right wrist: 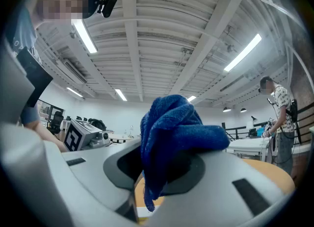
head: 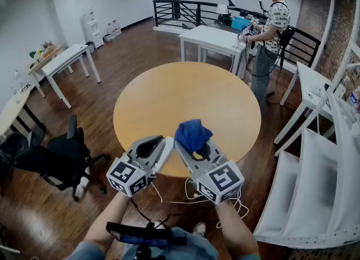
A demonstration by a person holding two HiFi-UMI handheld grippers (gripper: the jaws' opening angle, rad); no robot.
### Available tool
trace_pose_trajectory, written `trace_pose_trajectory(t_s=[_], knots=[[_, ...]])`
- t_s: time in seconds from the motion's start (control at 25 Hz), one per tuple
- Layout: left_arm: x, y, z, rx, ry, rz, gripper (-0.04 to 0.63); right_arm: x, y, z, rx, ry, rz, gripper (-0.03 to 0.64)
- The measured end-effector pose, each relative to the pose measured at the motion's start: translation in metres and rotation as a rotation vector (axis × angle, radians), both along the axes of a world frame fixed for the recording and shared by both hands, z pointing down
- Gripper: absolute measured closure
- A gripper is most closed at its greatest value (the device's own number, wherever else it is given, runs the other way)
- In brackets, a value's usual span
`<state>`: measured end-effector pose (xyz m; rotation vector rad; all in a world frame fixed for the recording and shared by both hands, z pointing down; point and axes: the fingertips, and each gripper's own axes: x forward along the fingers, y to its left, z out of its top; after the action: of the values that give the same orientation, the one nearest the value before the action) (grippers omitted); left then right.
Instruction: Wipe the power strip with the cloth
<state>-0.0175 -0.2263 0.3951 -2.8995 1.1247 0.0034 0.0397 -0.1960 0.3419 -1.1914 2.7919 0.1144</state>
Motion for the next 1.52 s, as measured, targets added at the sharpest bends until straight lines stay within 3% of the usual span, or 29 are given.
trace_pose_trajectory(t_s=[0.24, 0.44, 0.6, 0.68, 0.84, 1.16, 1.52], knots=[[-0.01, -0.02, 0.042, -0.061, -0.003, -0.042, 0.524, 0.005, -0.002, 0.001, 0.005, 0.002, -0.002, 0.529], [-0.019, -0.029, 0.092, -0.151, -0.028, -0.054, 0.432, 0.004, -0.005, 0.004, -0.004, 0.006, -0.003, 0.529], [-0.022, -0.031, 0.132, -0.212, -0.051, -0.066, 0.418, 0.002, -0.006, 0.003, -0.011, 0.009, -0.013, 0.529], [-0.023, -0.031, 0.15, -0.241, -0.05, -0.069, 0.369, 0.001, -0.004, 0.005, -0.022, 0.012, -0.022, 0.529], [-0.03, -0.035, 0.18, -0.278, -0.058, -0.1, 0.367, 0.002, -0.005, 0.007, -0.011, 0.003, -0.02, 0.529], [-0.051, -0.052, 0.248, -0.376, -0.168, -0.223, 0.351, 0.004, -0.008, 0.017, -0.041, 0.016, -0.035, 0.529], [-0.053, -0.052, 0.288, -0.41, -0.195, -0.251, 0.307, 0.004, -0.021, 0.031, -0.076, 0.014, -0.026, 0.529]])
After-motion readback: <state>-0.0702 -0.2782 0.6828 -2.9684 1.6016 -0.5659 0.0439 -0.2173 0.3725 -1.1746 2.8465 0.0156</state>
